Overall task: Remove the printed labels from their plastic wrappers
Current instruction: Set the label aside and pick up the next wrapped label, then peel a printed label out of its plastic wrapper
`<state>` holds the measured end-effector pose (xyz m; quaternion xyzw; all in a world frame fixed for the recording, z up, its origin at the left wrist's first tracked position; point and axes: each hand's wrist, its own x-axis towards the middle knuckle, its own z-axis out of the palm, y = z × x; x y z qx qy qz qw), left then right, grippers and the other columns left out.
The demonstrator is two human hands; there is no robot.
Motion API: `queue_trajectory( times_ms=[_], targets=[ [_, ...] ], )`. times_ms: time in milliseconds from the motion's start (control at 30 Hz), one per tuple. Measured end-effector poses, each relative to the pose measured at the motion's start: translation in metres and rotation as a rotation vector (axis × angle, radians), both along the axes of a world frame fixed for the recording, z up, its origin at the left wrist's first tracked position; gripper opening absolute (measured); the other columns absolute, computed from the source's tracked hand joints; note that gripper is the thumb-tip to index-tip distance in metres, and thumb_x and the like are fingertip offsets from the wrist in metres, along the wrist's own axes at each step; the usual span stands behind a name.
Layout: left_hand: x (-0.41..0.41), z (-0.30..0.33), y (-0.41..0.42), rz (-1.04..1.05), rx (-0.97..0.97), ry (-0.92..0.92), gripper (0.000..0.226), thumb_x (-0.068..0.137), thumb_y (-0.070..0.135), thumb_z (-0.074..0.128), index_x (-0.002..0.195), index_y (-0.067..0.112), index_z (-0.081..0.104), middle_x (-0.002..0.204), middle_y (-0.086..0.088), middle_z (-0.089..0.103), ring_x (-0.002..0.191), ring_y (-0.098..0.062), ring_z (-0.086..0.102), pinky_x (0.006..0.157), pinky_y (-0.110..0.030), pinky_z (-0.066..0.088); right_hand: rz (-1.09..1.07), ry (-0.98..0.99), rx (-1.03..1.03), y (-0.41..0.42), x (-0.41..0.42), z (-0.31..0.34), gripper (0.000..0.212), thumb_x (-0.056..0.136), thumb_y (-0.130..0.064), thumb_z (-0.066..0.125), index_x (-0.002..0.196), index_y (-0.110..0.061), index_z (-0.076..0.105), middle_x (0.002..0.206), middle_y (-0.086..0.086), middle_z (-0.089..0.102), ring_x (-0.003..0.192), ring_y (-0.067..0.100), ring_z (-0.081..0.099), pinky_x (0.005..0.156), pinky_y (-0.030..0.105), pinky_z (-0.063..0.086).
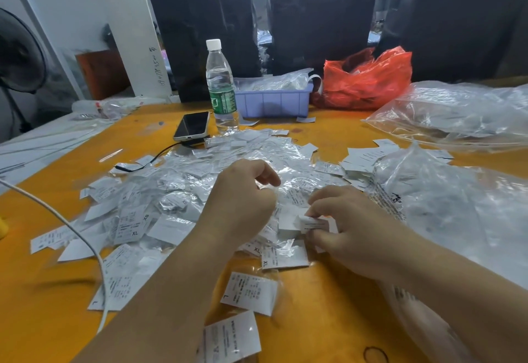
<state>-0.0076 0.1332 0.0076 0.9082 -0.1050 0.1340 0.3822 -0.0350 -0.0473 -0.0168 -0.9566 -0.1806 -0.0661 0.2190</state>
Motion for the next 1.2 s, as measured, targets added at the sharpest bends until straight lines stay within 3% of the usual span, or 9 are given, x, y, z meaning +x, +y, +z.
queue_trajectory(
  times_ms=[200,300,367,533,700,833,967,1067,1200],
  targets=[
    [0.000,-0.003,0.002,-0.057,-0.015,0.037,0.036,0.081,0.001,0.049,0.076,0.032,0.066,0.070,0.013,0.057,0.058,-0.001,0.053,0.045,-0.013,0.035,-0.026,-0.178,0.202,0.003,0.003,0.004,0.013,0.090,-0.025,0.064,0.098,-0.018,0.072,0.101,-0.011,0.062,0.100,0.008,0.051,0.081,0.018,0.040],
    [-0.002,-0.001,-0.003,-0.199,-0.115,0.073,0.021,0.088,0.025,0.051,0.074,0.027,0.067,0.064,0.013,0.061,0.056,0.002,0.051,0.052,-0.019,0.041,-0.042,-0.299,0.273,0.004,0.000,0.009,0.011,0.089,-0.025,0.066,0.097,-0.019,0.071,0.097,-0.013,0.063,0.094,0.006,0.052,0.077,0.019,0.042],
    [-0.003,-0.001,-0.006,-0.282,-0.179,0.123,0.035,0.087,0.047,0.046,0.075,0.023,0.068,0.067,0.009,0.062,0.060,-0.001,0.052,0.061,-0.029,0.044,-0.027,-0.357,0.285,0.003,-0.001,0.011,0.008,0.089,-0.024,0.067,0.092,-0.019,0.072,0.094,-0.012,0.063,0.092,0.006,0.053,0.075,0.019,0.042],
    [-0.006,-0.002,-0.011,-0.359,-0.261,0.233,0.047,0.086,0.067,0.043,0.079,0.028,0.068,0.070,0.007,0.068,0.060,-0.002,0.057,0.057,-0.015,0.039,-0.020,-0.374,0.300,0.000,-0.002,0.012,0.011,0.089,-0.026,0.067,0.089,-0.018,0.073,0.090,-0.010,0.062,0.088,0.006,0.056,0.071,0.019,0.043],
    [-0.011,-0.004,-0.018,-0.361,-0.326,0.218,0.018,0.093,0.039,0.060,0.090,0.023,0.066,0.078,0.006,0.071,0.070,-0.004,0.063,0.062,-0.019,0.048,-0.028,-0.352,0.332,-0.002,-0.003,0.013,0.011,0.085,-0.016,0.072,0.095,-0.021,0.074,0.090,-0.009,0.058,0.084,0.003,0.057,0.069,0.012,0.042],
    [-0.012,-0.005,-0.020,-0.322,-0.375,0.186,0.004,0.090,0.026,0.063,0.092,0.024,0.067,0.083,0.002,0.070,0.076,-0.013,0.065,0.072,-0.037,0.055,-0.031,-0.325,0.336,0.000,-0.004,0.013,0.026,0.083,-0.018,0.076,0.109,-0.020,0.070,0.093,-0.011,0.057,0.081,0.001,0.055,0.068,0.013,0.045],
    [-0.011,-0.008,-0.020,-0.312,-0.402,0.160,0.017,0.088,0.015,0.064,0.098,0.028,0.064,0.088,0.005,0.072,0.078,-0.006,0.067,0.070,-0.025,0.055,0.011,-0.278,0.355,0.001,-0.009,0.015,0.043,0.080,-0.011,0.077,0.119,-0.023,0.065,0.099,-0.011,0.055,0.079,0.008,0.059,0.065,0.025,0.051],
    [-0.011,-0.008,-0.020,-0.323,-0.397,0.143,0.021,0.087,0.010,0.064,0.099,0.027,0.065,0.090,0.003,0.073,0.084,-0.013,0.070,0.076,-0.030,0.057,0.072,-0.216,0.393,0.003,-0.012,0.016,0.052,0.078,-0.002,0.075,0.123,-0.025,0.063,0.102,-0.014,0.054,0.075,0.008,0.063,0.065,0.023,0.053],
    [-0.013,-0.007,-0.021,-0.340,-0.357,0.126,0.018,0.089,0.011,0.064,0.096,0.028,0.066,0.085,0.004,0.070,0.077,-0.011,0.068,0.065,-0.022,0.055,0.065,-0.215,0.384,0.001,-0.012,0.022,0.032,0.083,-0.005,0.073,0.110,-0.020,0.069,0.098,-0.012,0.058,0.073,0.007,0.064,0.064,0.017,0.051]
  ],
)
